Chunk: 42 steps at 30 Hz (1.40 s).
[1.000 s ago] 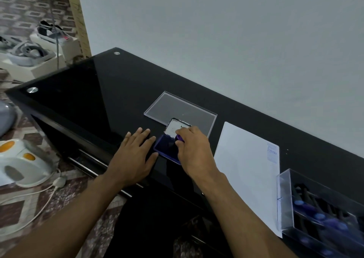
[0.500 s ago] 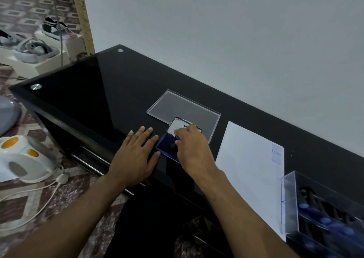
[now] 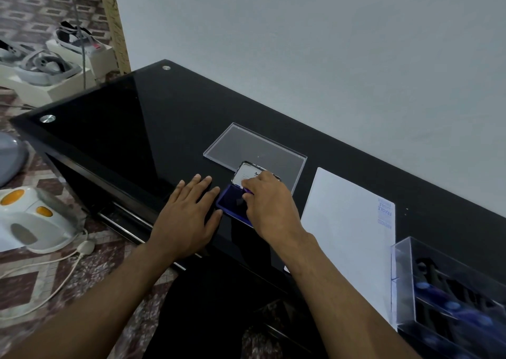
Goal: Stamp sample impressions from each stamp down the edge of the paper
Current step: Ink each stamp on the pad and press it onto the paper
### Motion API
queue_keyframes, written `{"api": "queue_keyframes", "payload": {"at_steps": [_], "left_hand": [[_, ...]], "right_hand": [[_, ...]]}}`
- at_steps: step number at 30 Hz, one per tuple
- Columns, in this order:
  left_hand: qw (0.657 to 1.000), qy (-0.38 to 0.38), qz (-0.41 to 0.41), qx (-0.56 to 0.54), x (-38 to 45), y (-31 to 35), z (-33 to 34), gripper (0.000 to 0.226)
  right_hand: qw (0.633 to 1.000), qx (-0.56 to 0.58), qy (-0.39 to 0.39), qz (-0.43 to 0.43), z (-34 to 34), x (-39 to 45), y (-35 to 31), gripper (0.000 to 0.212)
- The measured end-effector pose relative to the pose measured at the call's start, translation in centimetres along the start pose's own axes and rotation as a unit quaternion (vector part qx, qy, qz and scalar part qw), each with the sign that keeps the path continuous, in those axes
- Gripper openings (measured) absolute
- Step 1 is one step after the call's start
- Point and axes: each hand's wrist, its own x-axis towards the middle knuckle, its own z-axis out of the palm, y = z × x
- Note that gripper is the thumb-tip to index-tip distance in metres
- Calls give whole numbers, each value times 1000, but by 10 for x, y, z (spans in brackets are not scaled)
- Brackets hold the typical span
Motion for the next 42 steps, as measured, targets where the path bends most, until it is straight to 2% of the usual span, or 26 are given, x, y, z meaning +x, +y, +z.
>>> {"api": "queue_keyframes", "payload": {"at_steps": [28, 42], "left_hand": [[1000, -1, 0, 2, 0, -1, 1, 65], [1000, -9, -3, -3, -1, 1, -2, 66]], "right_hand": [[1000, -2, -5, 10, -8, -1, -3, 32], [999, 37, -12, 26, -9, -4, -4, 34]]}}
